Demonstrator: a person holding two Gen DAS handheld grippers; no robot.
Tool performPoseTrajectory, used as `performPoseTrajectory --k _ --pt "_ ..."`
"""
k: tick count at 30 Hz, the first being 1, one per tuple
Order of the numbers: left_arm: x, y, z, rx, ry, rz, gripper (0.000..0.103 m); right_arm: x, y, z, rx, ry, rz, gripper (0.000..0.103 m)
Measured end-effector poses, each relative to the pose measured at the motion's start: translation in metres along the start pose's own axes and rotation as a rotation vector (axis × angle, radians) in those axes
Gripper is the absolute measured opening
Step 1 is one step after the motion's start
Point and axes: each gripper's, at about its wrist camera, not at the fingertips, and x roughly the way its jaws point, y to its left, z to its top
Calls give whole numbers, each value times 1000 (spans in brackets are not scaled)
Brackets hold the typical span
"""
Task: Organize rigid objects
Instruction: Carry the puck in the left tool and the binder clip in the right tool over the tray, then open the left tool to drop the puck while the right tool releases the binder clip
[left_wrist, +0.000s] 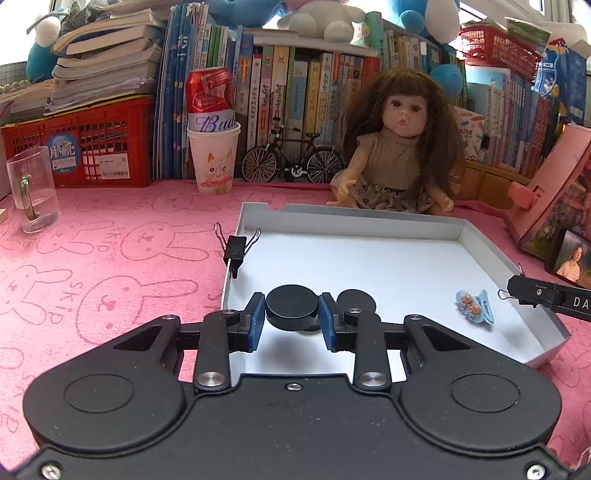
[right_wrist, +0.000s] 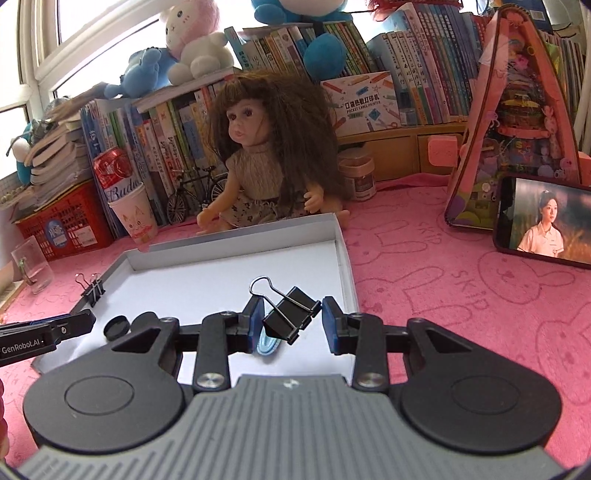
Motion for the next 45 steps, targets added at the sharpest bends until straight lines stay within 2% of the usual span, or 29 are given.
performPoseTrajectory --k 12,22,25,28,30,33,39,45 --pt "20 -8 -6 29 27 23 30 18 7 -1 -25 44 -17 39" --pt "21 -9 -6 32 25 26 30 22 9 -2 -30 52 -15 39" --pt "21 -10 -6 26 25 15 30 21 9 -2 -23 49 -13 43" --pt "19 -11 -6 29 16 13 35 19 8 -2 -13 41 -7 45" --pt "17 -11 -5 31 8 12 43 18 7 -2 -8 35 -3 59" --pt "11 -14 -5 40 -5 3 52 14 7 -1 -6 21 5 64" --pt "-2 -21 -5 74 -35 -1 66 8 5 1 3 8 20 72" --pt "-11 -29 -8 107 -45 -12 71 3 5 1 0 2 24 76"
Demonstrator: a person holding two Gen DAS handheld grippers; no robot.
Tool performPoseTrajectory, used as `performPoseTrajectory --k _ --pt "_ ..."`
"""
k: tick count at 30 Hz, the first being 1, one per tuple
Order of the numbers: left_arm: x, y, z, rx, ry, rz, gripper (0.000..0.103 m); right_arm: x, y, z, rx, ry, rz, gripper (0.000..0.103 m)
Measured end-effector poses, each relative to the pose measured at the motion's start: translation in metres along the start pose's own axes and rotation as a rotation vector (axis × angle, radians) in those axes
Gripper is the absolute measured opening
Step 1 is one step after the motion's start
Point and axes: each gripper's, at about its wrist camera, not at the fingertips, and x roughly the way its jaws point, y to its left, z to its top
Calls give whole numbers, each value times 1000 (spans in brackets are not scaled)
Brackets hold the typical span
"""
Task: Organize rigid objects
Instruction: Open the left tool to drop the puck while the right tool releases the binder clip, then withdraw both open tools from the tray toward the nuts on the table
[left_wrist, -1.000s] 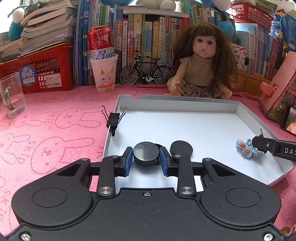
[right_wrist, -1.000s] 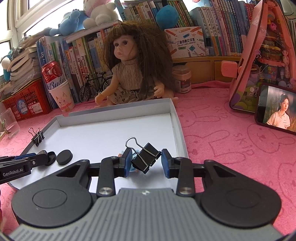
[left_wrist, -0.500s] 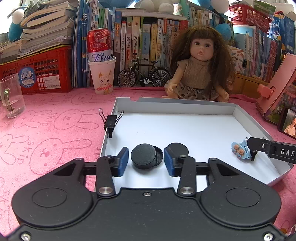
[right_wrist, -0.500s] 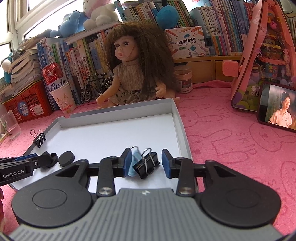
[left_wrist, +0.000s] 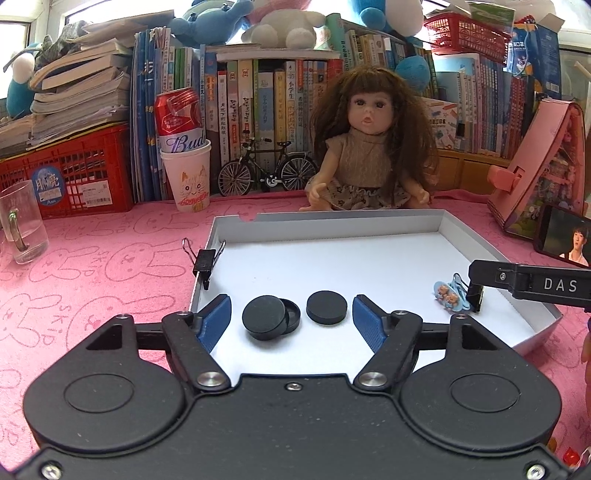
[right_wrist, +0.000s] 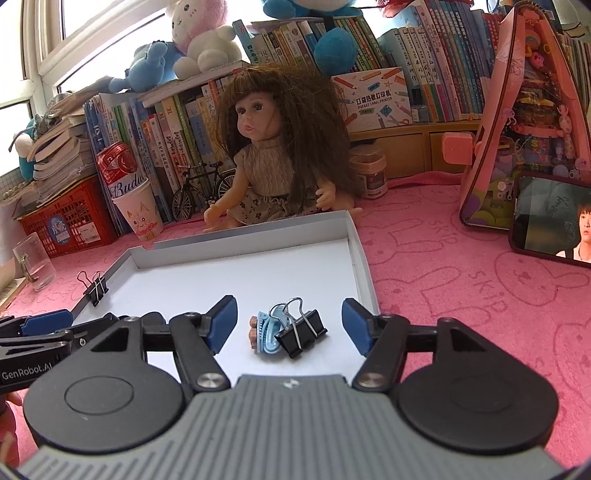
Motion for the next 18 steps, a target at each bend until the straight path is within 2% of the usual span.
performPoseTrajectory --k 18 --pt "-20 -2 -8 0 4 -37 72 -14 9 -6 -45 4 2 85"
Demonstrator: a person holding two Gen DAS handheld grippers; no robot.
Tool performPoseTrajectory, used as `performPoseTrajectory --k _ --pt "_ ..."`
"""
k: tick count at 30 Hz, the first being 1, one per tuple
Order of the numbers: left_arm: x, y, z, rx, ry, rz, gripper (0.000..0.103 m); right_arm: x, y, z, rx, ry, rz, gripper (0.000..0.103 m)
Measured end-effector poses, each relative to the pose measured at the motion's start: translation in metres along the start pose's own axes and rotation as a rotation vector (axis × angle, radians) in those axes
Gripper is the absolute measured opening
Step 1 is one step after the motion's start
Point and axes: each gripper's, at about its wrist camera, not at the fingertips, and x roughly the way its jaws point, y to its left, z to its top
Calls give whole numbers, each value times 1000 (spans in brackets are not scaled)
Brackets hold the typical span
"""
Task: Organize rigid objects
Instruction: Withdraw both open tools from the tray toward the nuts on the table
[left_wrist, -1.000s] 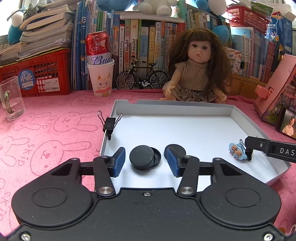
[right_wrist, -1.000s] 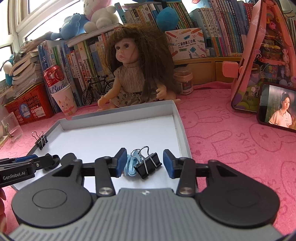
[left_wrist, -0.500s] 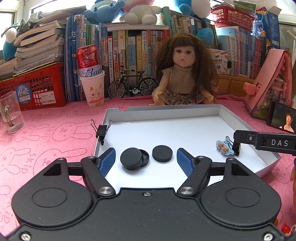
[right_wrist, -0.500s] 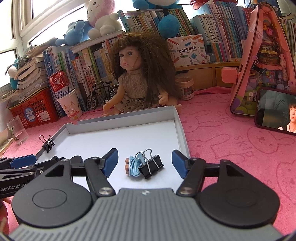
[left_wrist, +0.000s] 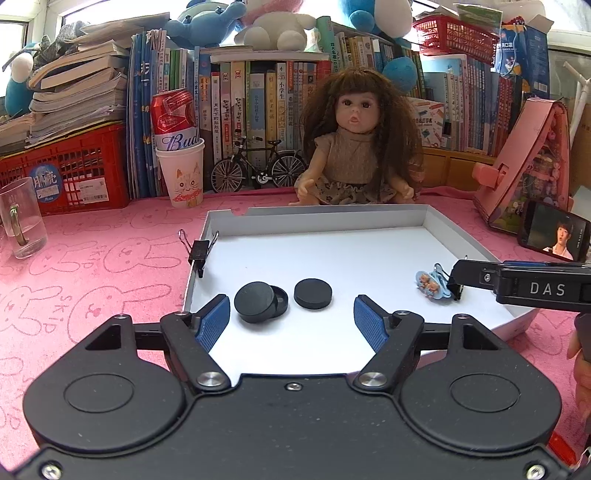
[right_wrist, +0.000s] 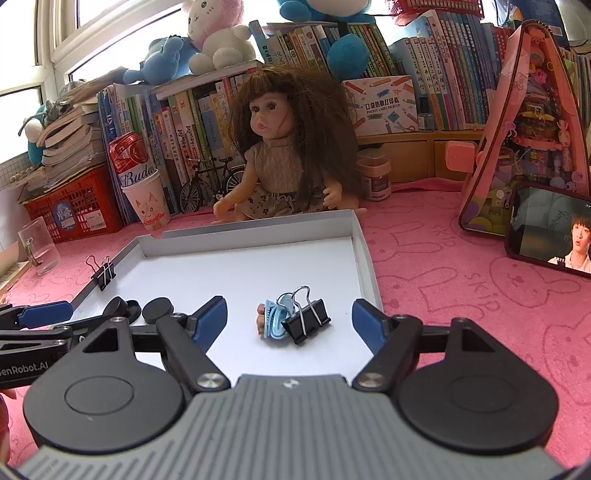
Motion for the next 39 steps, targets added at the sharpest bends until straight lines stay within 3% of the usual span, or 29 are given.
performPoseTrajectory --k 11,39 --pt "-21 -5 -10 1 -7 -42 75 -13 0 -10 -4 8 19 87" --pt "-79 -20 -55 21 26 -156 76 -74 20 -45 -179 -37 55 91"
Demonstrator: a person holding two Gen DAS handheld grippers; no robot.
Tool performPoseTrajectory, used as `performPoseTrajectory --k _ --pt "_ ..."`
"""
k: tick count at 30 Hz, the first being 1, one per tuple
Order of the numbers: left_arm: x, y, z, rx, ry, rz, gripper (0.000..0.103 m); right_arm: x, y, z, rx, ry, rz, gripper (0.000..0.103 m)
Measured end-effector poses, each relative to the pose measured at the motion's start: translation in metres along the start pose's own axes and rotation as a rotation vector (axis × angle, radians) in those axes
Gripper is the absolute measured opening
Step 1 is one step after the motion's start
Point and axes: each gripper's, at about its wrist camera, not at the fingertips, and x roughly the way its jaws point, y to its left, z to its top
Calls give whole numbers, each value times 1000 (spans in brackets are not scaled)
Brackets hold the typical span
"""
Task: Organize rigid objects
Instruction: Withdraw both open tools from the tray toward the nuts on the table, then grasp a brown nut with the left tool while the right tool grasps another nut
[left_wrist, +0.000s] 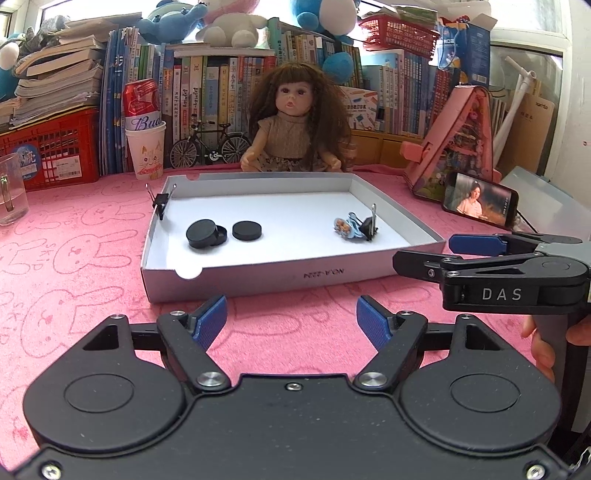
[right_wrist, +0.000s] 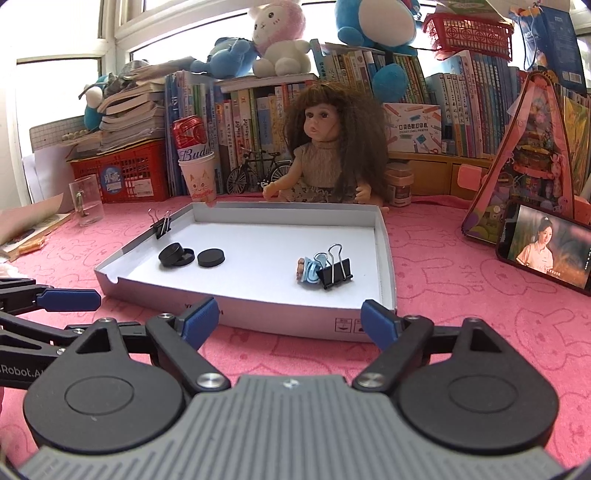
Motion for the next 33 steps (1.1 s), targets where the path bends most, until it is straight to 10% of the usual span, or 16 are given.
performPoseTrajectory --k 16,33 --pt "-11 -16 -27 68 27 -75 72 -20 5 -33 -43 19 -7 91" --pt "-14 -22 -43 88 31 -89 46 -13 16 -38 -114 71 -15 91"
